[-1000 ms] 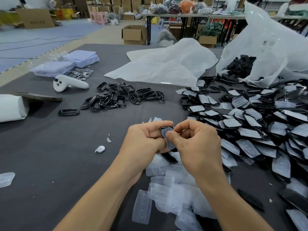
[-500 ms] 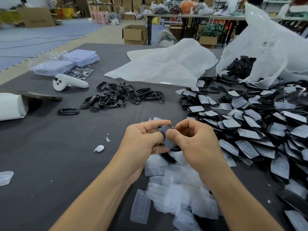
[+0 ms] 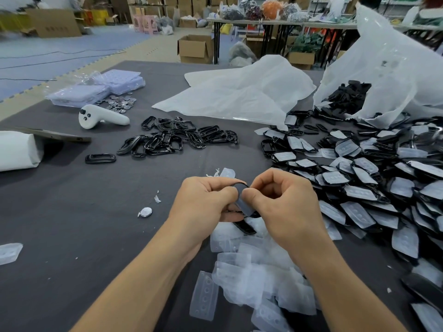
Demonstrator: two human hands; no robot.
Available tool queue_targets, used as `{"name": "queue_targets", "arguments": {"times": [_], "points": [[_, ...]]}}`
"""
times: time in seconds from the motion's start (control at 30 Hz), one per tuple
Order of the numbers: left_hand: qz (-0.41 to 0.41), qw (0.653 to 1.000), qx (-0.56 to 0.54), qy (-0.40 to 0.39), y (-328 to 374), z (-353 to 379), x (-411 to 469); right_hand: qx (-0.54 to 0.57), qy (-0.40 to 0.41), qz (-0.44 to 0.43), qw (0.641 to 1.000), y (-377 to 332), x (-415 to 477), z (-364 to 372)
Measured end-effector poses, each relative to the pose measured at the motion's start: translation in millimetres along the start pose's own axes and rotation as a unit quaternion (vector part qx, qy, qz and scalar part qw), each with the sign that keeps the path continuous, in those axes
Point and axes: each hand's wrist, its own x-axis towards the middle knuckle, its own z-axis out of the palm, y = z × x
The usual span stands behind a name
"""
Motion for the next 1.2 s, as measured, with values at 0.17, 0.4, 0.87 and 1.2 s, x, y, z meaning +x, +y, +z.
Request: {"name": "queue_targets", "arguments": {"times": [0.17, 0.4, 0.87, 1.2], "points": [[0.004, 0.999, -0.035, 0.015, -2.6, 2.6, 0.6, -0.009, -0.001, -0.002, 1.0, 2.0, -1.6, 4.5], [-0.023, 0.998, 0.01, -0.051, 2.2, -7.5, 1.8, 0.001, -0.006, -0.009, 1.0, 1.4, 1.2, -2.4], [0.021, 0.999, 0.007, 0.031, -2.8, -7.7, 6.1, 0.109, -0.06, 0.033, 0.992, -6.6, -1.2, -1.2], [0.084, 0.993, 0.075, 0.034, -6.1, -11.0, 7.2, 0.263, -0.08, 0.115, 0.955, -5.8, 1.3, 2.8]]}}
